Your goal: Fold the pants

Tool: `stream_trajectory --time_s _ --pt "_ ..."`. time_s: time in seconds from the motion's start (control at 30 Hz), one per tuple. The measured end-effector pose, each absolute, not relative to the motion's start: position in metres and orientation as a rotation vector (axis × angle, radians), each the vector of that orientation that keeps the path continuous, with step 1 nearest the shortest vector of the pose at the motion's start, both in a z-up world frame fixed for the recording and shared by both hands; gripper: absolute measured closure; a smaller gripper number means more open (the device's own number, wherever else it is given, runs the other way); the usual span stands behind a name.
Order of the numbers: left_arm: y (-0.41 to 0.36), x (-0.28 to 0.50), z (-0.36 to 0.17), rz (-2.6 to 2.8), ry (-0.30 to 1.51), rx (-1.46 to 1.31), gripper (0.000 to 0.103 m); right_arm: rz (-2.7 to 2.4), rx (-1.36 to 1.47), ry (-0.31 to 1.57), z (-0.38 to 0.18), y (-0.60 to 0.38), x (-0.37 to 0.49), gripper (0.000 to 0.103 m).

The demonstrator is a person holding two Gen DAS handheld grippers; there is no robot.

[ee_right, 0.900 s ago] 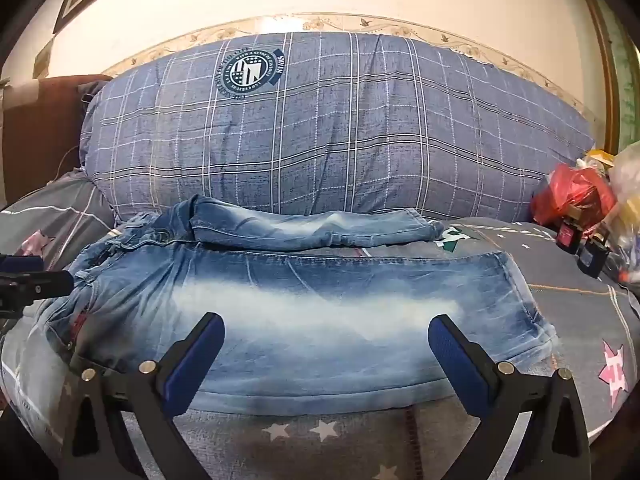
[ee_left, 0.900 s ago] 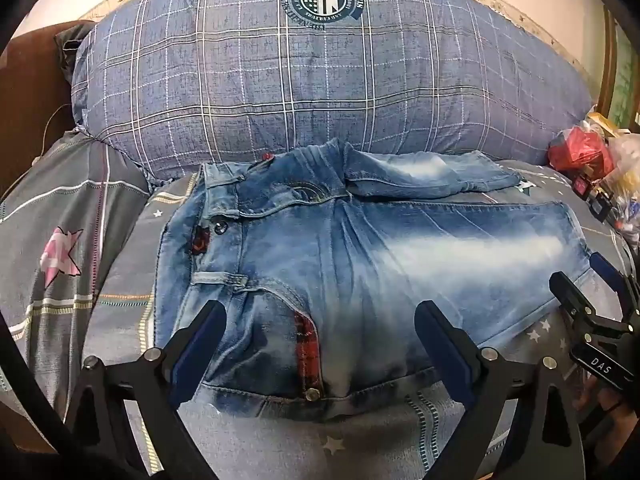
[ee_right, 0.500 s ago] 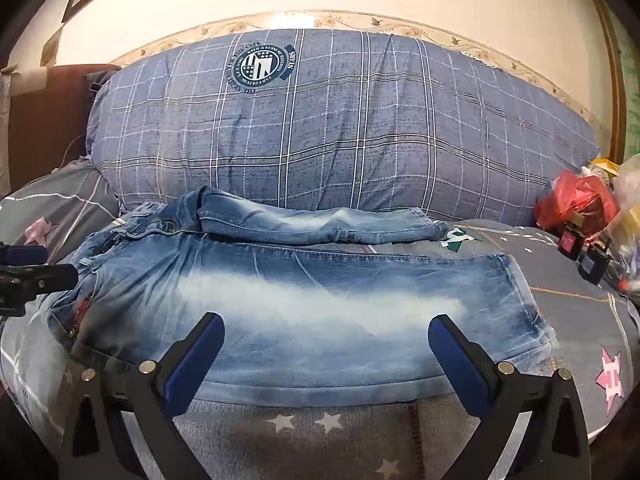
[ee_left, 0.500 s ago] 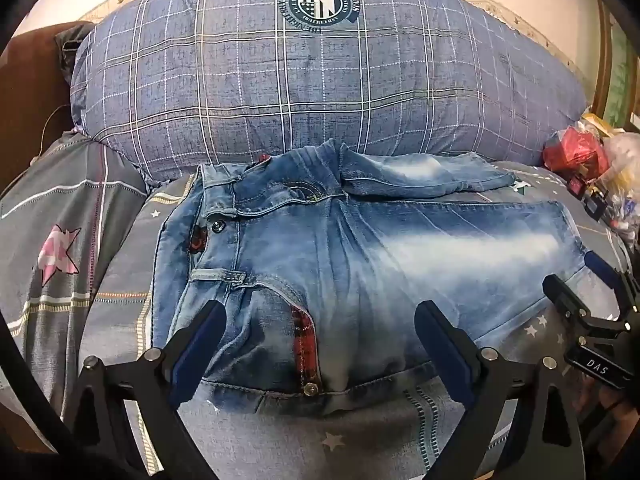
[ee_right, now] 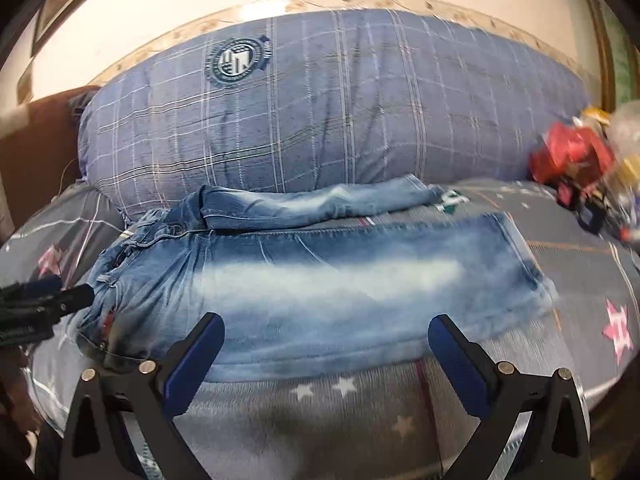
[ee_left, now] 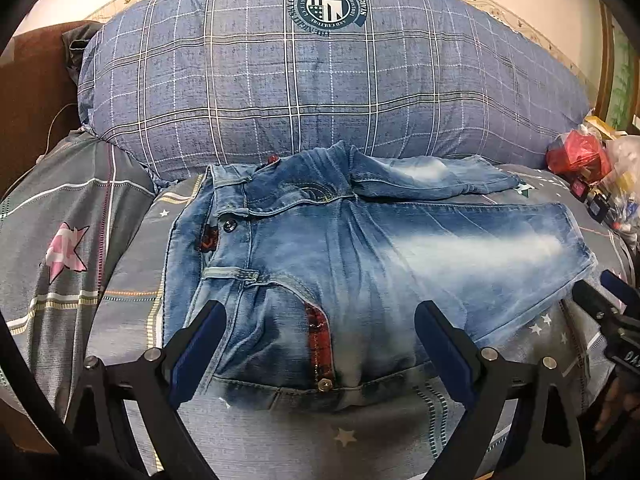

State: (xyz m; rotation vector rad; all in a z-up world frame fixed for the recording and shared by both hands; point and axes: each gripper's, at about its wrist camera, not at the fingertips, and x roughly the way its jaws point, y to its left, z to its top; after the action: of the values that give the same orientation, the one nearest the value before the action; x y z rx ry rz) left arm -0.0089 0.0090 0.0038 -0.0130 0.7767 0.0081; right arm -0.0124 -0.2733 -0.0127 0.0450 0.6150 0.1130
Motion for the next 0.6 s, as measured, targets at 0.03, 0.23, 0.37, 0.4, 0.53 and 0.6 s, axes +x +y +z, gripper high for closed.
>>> stream_trajectory --time_s 0.03,0.23,0.37,0.4,0.53,0.6 --pt "0.01 -0.009 0.004 0.009 0.777 -0.015 0.008 0.106 0.049 0.621 -0.01 -0.275 -0.013 0.0" --pt "0.016 -0.009 0.005 0.017 0.769 -0.031 0.008 0.059 0.044 0.641 0.008 -0.282 -0.015 0.0" --pt "0.02 -0.009 0.007 0.015 0.765 -0.036 0.008 0.056 0.045 0.677 0.016 -0.281 -0.009 0.0" --pt "0.021 -0.008 0.008 0.015 0.763 -0.033 0.008 0.056 0.04 0.692 0.017 -0.28 -0.007 0.0" --pt "0.023 -0.005 0.012 0.015 0.755 -0.023 0.008 0.051 0.026 0.703 0.022 -0.272 -0.006 0.0" --pt "0.026 -0.005 0.014 0.013 0.748 -0.026 0.008 0.043 0.016 0.704 0.023 -0.269 -0.007 0.0"
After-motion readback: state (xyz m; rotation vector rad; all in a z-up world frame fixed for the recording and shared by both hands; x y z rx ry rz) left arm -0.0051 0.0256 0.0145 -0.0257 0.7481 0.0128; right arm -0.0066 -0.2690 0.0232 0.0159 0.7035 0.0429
